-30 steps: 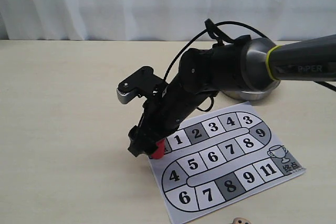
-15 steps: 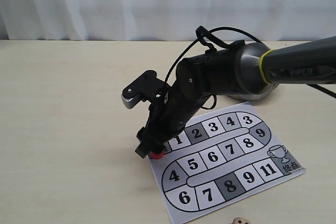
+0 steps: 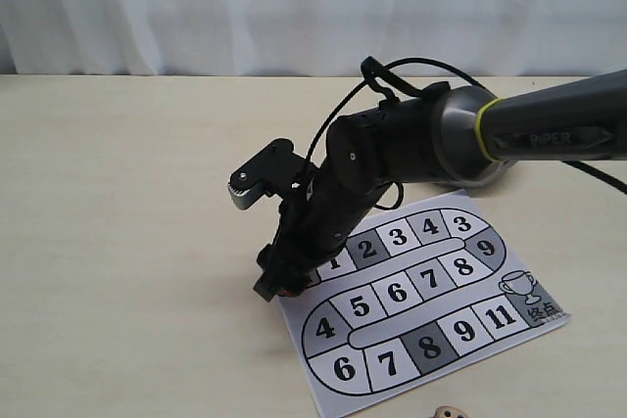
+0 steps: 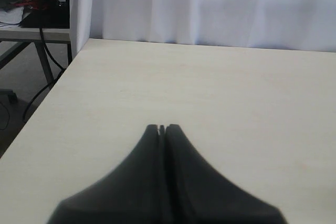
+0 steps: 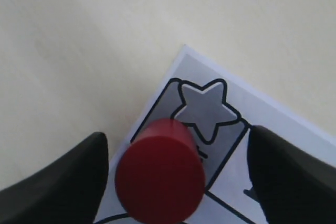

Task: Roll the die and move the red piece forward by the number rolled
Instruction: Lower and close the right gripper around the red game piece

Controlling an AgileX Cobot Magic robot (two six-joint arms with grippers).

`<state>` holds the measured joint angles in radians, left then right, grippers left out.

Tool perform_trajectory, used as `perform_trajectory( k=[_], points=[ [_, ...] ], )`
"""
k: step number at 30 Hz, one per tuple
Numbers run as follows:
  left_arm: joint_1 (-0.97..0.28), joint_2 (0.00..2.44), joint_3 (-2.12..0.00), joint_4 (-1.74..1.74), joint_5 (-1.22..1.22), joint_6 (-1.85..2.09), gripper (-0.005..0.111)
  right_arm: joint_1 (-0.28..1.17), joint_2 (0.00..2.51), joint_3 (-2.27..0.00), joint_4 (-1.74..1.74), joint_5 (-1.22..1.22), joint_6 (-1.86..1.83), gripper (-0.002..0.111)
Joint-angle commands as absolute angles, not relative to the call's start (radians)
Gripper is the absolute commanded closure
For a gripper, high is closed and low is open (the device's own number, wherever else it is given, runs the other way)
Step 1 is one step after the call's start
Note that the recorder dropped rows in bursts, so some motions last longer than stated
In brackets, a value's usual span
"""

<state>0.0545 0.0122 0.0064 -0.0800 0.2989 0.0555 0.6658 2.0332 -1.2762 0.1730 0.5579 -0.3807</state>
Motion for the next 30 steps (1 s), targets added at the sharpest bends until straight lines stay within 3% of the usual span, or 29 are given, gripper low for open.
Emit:
perform_trajectory(
  k=[1,4,11,30],
  points=[
    [0.047,0.012,0.0,-0.08,0.286,0.056,0.107,0.665,2.05,-1.277,0.163,0.54,-0.385,0.044],
    [0.047,0.012,0.0,-0.08,0.286,0.056,0.107,0.665,2.047,-1.277,0.163,0.525,-0.378,0.058],
    [0.047,0.012,0.0,-0.08,0.286,0.056,0.107,0.661,2.045,-1.281,0.16,0.525,-0.378,0.104],
    [0.047,0.012,0.0,-0.08,0.286,0.056,0.107,0.521,2.025,-1.326,0.14,0.611,-0.351,0.104]
  ],
)
